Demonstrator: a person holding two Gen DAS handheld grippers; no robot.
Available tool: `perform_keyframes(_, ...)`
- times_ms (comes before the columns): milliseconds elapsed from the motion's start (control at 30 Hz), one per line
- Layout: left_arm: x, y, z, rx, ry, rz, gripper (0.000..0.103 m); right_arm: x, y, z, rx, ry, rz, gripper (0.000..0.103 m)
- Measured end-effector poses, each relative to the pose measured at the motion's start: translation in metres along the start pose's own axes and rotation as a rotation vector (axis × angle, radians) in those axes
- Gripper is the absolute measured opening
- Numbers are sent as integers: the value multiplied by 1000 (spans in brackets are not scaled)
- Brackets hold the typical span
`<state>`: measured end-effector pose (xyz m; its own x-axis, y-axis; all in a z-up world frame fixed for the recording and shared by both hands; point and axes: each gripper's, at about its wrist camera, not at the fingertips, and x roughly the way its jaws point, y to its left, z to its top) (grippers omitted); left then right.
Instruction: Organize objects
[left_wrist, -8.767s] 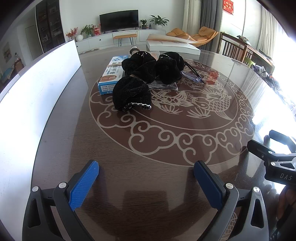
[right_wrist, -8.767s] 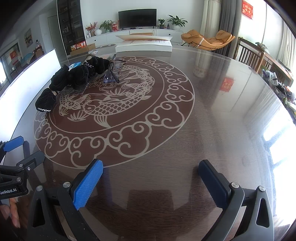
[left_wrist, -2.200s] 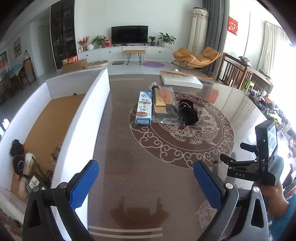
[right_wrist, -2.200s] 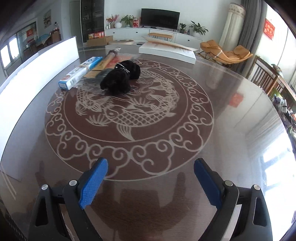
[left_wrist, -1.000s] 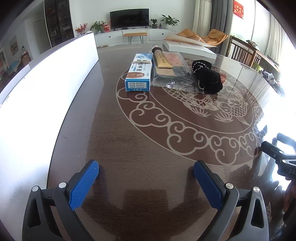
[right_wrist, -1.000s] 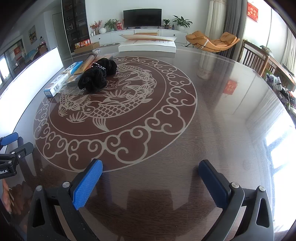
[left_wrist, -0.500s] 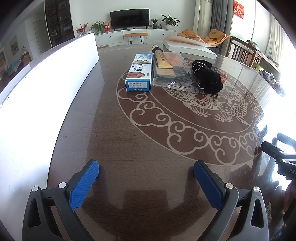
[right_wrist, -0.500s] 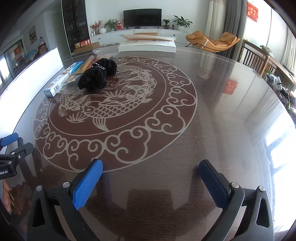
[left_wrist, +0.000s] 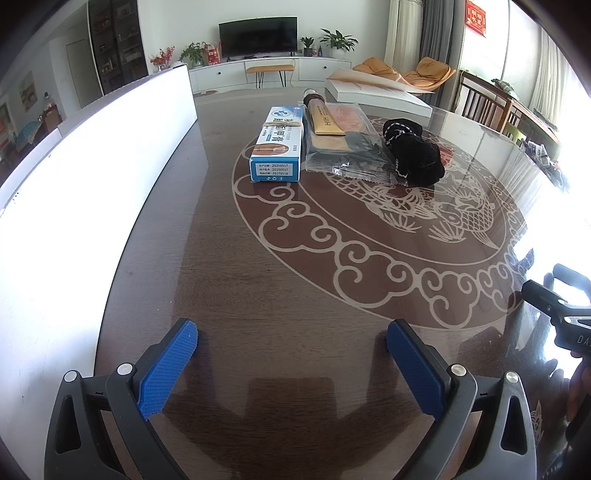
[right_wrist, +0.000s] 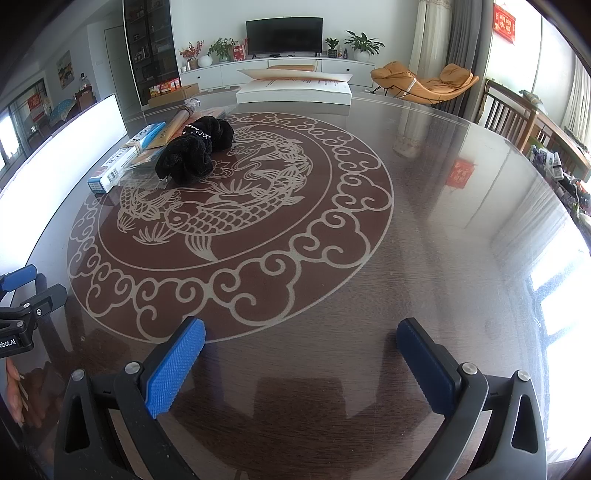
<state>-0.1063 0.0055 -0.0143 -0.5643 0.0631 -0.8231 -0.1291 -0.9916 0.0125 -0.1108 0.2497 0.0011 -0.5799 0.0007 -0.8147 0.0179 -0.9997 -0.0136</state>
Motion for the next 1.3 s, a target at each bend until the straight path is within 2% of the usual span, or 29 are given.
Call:
perform_keyframes(67, 5, 3, 7, 17, 18, -13, 103, 0, 0, 0, 0, 0, 0, 103)
perform_keyframes(167, 10, 14, 15, -27, 12, 14, 103, 0, 0, 0, 0, 0, 0, 103)
perform_keyframes(300, 12, 20, 15, -49, -17, 28, 103, 0, 0, 0, 0, 0, 0, 103)
perform_keyframes(633, 13, 20, 16, -51, -16, 25, 103, 3, 1, 4, -9, 7, 9, 103)
perform_keyframes(733, 14, 20, 17, -51, -16, 25, 103, 15, 7, 25, -62, 46, 48, 103)
perform_keyframes(800, 14, 20, 17, -51, -16, 25, 103, 24, 14, 47, -46, 80, 98, 103)
perform_keyframes(900, 14, 20, 17, -51, -16, 25, 103, 29, 31, 85, 15, 48, 191, 103)
perform_keyframes(1000, 14, 20, 17, -51, -16, 25, 103, 47, 54, 122, 55, 58, 219, 103)
perform_keyframes(1067, 14, 20, 17, -51, -16, 25, 103, 60, 70, 141, 52, 66, 206, 102)
perform_keyframes(1133, 13, 20, 17, -51, -16, 25, 103, 72, 83, 154, 35, 80, 183, 97)
perform_keyframes(1167, 13, 20, 17, -51, -16, 25, 103, 77, 86, 158, 27, 82, 174, 87)
perform_keyframes(1200, 13, 21, 17, -52, -16, 24, 103, 81, 89, 161, 20, 84, 165, 68)
perform_keyframes(1267, 13, 20, 16, -51, -16, 24, 103, 89, 88, 161, 6, 112, 167, 43)
perform_keyframes(1300, 13, 20, 16, -51, -16, 24, 103, 89, 85, 159, 7, 120, 178, 36)
